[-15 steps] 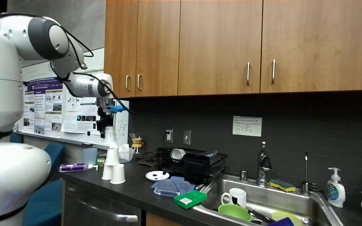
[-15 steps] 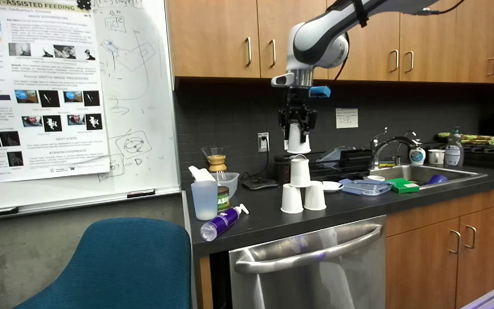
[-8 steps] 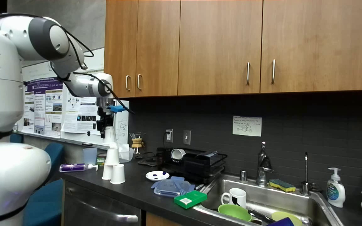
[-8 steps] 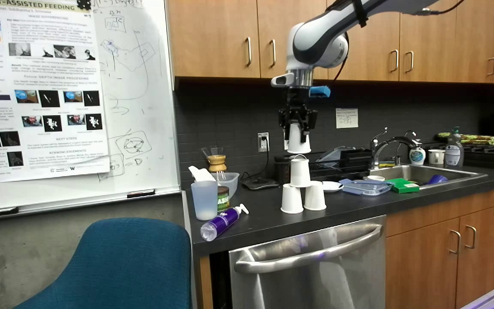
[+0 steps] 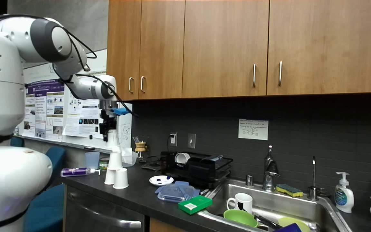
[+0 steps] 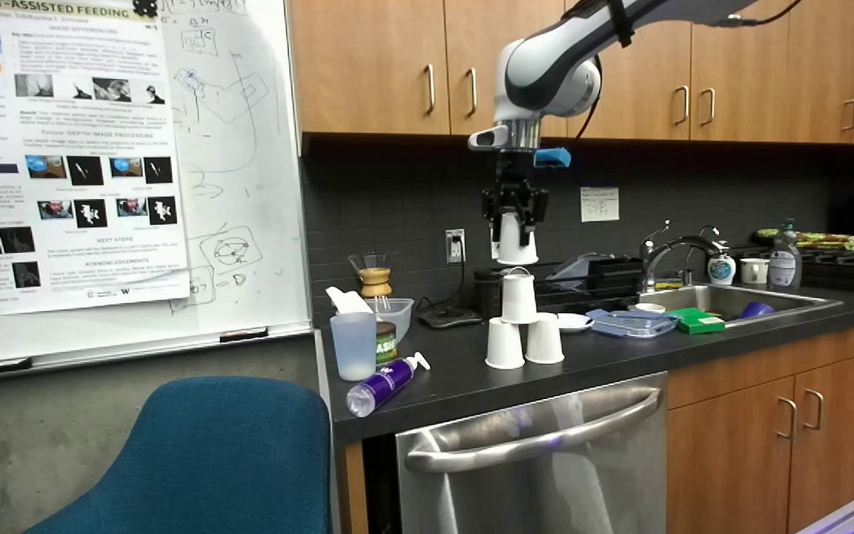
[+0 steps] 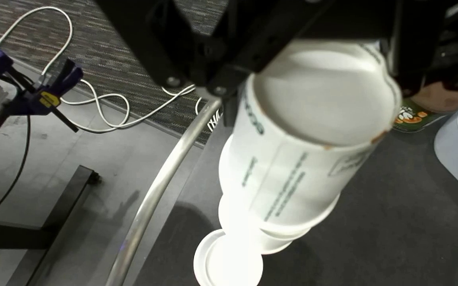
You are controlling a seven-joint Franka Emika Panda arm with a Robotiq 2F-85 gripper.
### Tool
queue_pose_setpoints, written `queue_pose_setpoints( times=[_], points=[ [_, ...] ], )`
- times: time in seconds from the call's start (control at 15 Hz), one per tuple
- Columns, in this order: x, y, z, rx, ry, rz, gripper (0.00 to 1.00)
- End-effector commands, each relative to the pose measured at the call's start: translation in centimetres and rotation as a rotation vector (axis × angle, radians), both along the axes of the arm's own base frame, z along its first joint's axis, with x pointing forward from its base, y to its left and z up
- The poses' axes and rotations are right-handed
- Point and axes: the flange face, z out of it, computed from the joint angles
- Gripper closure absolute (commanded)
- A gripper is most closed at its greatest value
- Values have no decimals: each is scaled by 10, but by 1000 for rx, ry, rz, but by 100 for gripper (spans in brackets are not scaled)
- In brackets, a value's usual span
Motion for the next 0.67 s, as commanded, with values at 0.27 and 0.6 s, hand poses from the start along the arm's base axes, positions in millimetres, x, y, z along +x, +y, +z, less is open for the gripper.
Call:
queue_pose_setpoints(
  times=[0.27,0.6],
  points=[
    [12,2,1,14,32,18,58],
    [15,-1,0,20,34,28,58]
  ],
)
